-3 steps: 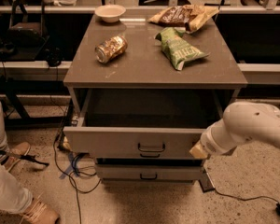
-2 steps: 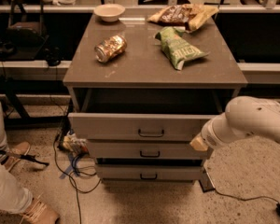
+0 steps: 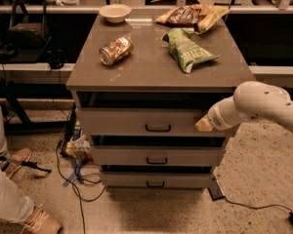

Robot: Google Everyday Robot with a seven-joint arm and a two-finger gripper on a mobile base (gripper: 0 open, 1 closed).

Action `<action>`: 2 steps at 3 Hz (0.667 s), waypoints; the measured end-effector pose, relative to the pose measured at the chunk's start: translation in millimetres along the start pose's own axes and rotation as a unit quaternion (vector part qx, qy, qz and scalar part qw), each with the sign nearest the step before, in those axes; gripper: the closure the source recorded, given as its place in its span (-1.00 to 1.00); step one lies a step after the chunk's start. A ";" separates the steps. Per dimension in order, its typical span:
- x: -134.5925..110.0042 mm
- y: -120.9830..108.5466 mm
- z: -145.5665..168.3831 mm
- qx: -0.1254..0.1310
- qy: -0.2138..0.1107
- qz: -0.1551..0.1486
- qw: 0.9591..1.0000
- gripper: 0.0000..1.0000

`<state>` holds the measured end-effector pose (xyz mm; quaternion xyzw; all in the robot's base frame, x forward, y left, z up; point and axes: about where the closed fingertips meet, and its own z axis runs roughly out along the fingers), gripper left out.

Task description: Close top drawer

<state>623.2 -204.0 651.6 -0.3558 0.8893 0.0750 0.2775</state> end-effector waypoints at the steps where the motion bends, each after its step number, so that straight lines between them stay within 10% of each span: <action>1: 0.1 0.1 -0.1 0.000 0.000 0.000 1.000 1.00; 2: 34.6 6.9 -21.5 0.012 -0.006 0.030 0.999 1.00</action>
Offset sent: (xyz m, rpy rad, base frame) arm -0.1343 -0.0915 -0.0028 0.0733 -0.0180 -0.2455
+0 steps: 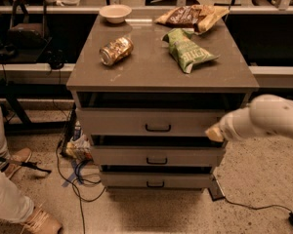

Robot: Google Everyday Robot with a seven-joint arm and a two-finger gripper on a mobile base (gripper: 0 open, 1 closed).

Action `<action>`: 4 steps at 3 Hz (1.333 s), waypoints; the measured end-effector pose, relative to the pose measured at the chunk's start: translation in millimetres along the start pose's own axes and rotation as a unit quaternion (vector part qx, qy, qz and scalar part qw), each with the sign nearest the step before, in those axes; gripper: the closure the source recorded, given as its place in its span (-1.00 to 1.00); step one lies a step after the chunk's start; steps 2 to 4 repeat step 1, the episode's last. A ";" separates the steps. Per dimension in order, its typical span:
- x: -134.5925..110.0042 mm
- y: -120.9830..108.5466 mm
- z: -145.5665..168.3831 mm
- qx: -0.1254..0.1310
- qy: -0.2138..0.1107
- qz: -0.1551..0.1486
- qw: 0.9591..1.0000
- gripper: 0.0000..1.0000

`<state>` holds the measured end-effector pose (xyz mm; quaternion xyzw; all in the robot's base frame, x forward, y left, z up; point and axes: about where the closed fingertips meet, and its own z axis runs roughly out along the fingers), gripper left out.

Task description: Close top drawer

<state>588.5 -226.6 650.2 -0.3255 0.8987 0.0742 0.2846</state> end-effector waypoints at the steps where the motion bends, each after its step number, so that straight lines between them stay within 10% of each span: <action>1: 62.8 17.1 -42.0 0.013 -0.009 0.047 0.999 1.00; 4: 62.8 17.1 -42.0 0.013 -0.009 0.047 0.999 1.00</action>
Offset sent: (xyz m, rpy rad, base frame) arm 0.0000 0.0000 0.0000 0.0000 0.0000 0.0000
